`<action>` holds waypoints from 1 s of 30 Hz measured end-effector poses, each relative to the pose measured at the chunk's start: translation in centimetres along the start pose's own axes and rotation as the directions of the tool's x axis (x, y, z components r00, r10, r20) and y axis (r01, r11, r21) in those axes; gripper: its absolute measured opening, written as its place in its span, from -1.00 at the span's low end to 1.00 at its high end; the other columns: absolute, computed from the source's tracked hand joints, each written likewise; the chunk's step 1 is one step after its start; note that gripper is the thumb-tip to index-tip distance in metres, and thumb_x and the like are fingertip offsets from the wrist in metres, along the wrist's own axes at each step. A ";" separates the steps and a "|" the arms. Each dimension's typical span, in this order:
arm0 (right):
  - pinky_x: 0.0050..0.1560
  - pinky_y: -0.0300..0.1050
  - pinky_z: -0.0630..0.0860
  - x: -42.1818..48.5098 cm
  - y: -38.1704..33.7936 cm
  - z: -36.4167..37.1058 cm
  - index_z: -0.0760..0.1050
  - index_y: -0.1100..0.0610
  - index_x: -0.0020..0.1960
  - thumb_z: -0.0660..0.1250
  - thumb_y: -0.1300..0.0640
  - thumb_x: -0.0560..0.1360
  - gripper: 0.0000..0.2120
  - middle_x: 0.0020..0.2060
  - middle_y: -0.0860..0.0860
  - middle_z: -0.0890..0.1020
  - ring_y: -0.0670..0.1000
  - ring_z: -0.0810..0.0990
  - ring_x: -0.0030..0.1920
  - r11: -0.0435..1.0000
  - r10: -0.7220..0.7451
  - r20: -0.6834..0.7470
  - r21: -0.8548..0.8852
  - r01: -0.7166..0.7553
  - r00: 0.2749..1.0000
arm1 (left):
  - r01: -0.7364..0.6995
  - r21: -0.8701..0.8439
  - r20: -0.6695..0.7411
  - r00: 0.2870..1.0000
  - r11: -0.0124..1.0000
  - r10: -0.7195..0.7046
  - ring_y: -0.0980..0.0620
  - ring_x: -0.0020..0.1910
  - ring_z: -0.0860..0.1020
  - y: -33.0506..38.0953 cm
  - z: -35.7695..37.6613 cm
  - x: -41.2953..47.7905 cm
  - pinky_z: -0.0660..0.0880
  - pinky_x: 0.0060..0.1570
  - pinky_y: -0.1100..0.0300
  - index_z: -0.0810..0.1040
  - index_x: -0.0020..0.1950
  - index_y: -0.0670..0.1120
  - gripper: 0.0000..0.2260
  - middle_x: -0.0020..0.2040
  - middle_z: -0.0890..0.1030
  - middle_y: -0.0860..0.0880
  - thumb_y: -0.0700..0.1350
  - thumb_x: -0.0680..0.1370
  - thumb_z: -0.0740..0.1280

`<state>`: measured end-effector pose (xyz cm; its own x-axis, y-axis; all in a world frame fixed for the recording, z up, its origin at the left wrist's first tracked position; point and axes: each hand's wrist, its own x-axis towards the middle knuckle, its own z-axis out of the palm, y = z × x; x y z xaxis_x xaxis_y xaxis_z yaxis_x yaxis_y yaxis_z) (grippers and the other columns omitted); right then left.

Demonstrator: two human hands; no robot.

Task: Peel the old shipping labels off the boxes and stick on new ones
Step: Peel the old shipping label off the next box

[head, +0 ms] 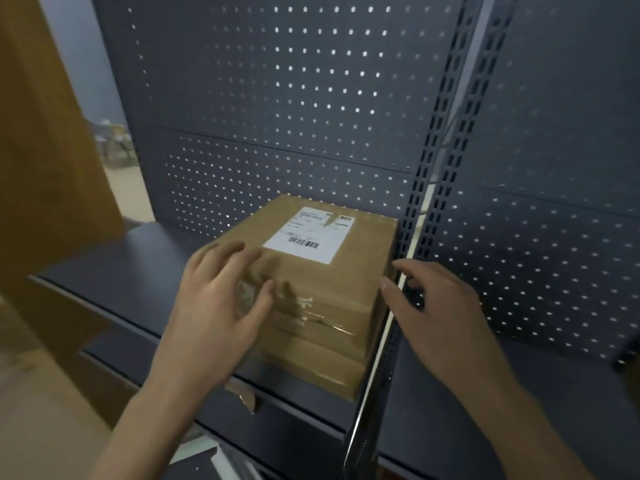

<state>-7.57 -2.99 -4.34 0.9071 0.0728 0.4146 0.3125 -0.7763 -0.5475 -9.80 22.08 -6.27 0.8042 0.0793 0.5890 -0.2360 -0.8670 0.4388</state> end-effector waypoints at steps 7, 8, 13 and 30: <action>0.17 -0.17 0.37 3.9 -0.2 1.8 0.33 -0.04 0.45 0.22 -0.22 0.54 -0.46 0.31 -0.09 0.43 -0.12 0.41 0.23 0.998 0.069 0.070 -0.008 -0.068 0.995 | 0.098 0.006 -0.012 0.995 0.995 -0.098 -0.09 0.36 0.35 -3.3 0.1 3.1 0.26 0.36 0.06 0.50 0.34 -0.03 -0.47 0.34 0.46 -0.05 0.23 0.49 0.14; 0.11 -0.20 0.34 4.4 -0.3 1.9 0.30 -0.05 0.46 0.22 -0.22 0.54 -0.46 0.29 -0.09 0.43 -0.14 0.39 0.16 0.996 0.087 0.080 -0.010 -0.087 0.993 | 0.110 -0.009 -0.002 0.994 0.994 -0.110 -0.08 0.37 0.35 -3.7 0.1 3.6 0.26 0.36 0.06 0.50 0.34 -0.03 -0.46 0.35 0.45 -0.05 0.24 0.48 0.14; 0.08 -0.24 0.32 6.1 -0.5 3.1 0.05 -0.12 0.56 0.23 -0.21 0.54 -0.32 0.26 -0.17 0.40 -0.16 0.38 0.13 0.958 0.261 0.227 0.063 -0.281 0.938 | 0.254 -0.161 0.140 0.962 0.954 -0.233 0.04 0.28 0.45 -6.2 0.3 6.0 0.30 0.15 0.24 0.45 0.39 0.04 -0.44 0.31 0.51 0.05 0.27 0.46 0.27; -0.30 -0.49 0.48 4.5 -1.6 4.7 0.31 -0.36 0.18 0.26 0.05 0.60 -0.68 -0.14 -0.45 0.61 -0.33 0.62 -0.13 0.811 0.368 0.163 0.426 -0.402 0.915 | 0.362 -0.482 0.361 0.912 0.798 -0.195 0.46 -0.16 0.52 -8.7 1.7 7.4 0.37 -0.23 0.42 0.49 -0.23 0.48 -0.74 -0.28 0.56 0.48 0.08 0.46 0.43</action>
<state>-2.71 1.57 -5.03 0.9913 -0.1174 0.0597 0.0090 -0.3920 -0.9199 -0.88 29.36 -6.94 0.9764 0.0634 0.2063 -0.1604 -0.4265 0.8902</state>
